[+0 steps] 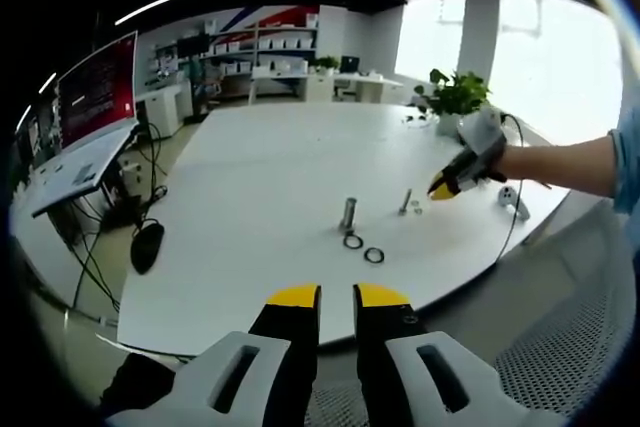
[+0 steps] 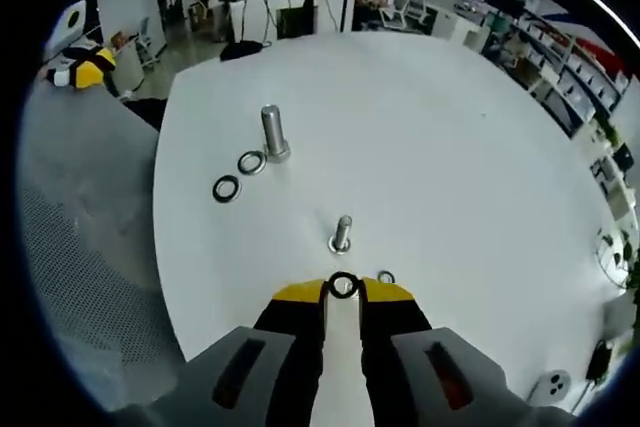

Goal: Place the washer onto the threaded stud by aligning its center hole with the stud, sliding it down to the base, and recovering from edge contact or off-axis alignment until the washer reaches the visible bottom stop.

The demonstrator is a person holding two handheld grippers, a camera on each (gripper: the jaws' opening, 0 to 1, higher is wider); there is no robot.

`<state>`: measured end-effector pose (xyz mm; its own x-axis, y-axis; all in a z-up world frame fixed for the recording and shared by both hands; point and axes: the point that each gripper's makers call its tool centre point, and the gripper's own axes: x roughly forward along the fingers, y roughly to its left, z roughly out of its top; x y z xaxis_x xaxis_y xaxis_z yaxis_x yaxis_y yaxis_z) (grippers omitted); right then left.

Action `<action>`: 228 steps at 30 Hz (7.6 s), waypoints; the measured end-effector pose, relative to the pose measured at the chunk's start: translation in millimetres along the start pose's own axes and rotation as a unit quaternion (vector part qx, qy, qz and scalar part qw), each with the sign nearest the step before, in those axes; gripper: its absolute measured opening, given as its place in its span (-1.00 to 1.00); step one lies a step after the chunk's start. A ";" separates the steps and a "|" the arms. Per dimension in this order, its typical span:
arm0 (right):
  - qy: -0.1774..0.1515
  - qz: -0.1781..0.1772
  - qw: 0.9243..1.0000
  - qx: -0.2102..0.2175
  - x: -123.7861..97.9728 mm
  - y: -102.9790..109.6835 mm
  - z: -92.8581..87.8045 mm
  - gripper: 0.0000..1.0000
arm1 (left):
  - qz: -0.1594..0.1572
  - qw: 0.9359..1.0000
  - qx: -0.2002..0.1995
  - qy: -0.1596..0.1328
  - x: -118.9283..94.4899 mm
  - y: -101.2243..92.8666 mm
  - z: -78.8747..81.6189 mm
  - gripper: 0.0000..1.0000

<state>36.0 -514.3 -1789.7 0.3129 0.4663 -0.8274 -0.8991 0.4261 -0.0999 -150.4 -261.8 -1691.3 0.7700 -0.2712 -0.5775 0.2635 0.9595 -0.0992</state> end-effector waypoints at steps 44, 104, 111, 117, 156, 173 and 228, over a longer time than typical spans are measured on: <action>0.010 0.009 1.000 -0.021 28.8 -3.8 30.5 -0.73 | 0.001 1.000 -0.001 -0.001 -0.4 0.5 0.5 -0.79; -0.010 -0.034 0.996 0.085 -73.4 0.1 -29.0 -0.51 | -0.015 0.999 0.017 0.027 1.3 -5.3 -7.6 -0.85; -0.012 -0.043 0.993 0.108 -83.2 4.1 -33.7 -0.51 | -0.026 0.999 0.011 0.019 -0.4 -9.2 -5.8 -0.78; -0.015 -0.045 0.994 0.098 -77.7 15.7 -24.3 -0.53 | -0.031 0.999 0.010 -0.001 -1.8 -10.3 0.3 -0.78; 0.031 0.053 0.998 0.020 39.4 -5.2 -40.3 -0.53 | 0.035 0.999 -0.006 -0.011 -1.7 9.1 3.0 -0.75; 0.026 0.045 0.998 0.039 50.7 -11.8 -36.5 -0.57 | 0.037 0.999 -0.010 -0.017 -1.9 10.8 4.7 -0.77; -0.047 0.034 0.998 0.025 8.8 0.6 22.2 -0.73 | 0.039 0.999 -0.012 -0.023 -2.8 10.6 6.3 -0.78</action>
<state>45.0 -492.8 -1784.8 0.2805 0.5651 -0.7759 -0.9039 0.4274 -0.0155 -146.2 -251.3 -1685.7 0.8141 -0.1986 -0.5457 0.1881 0.9792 -0.0757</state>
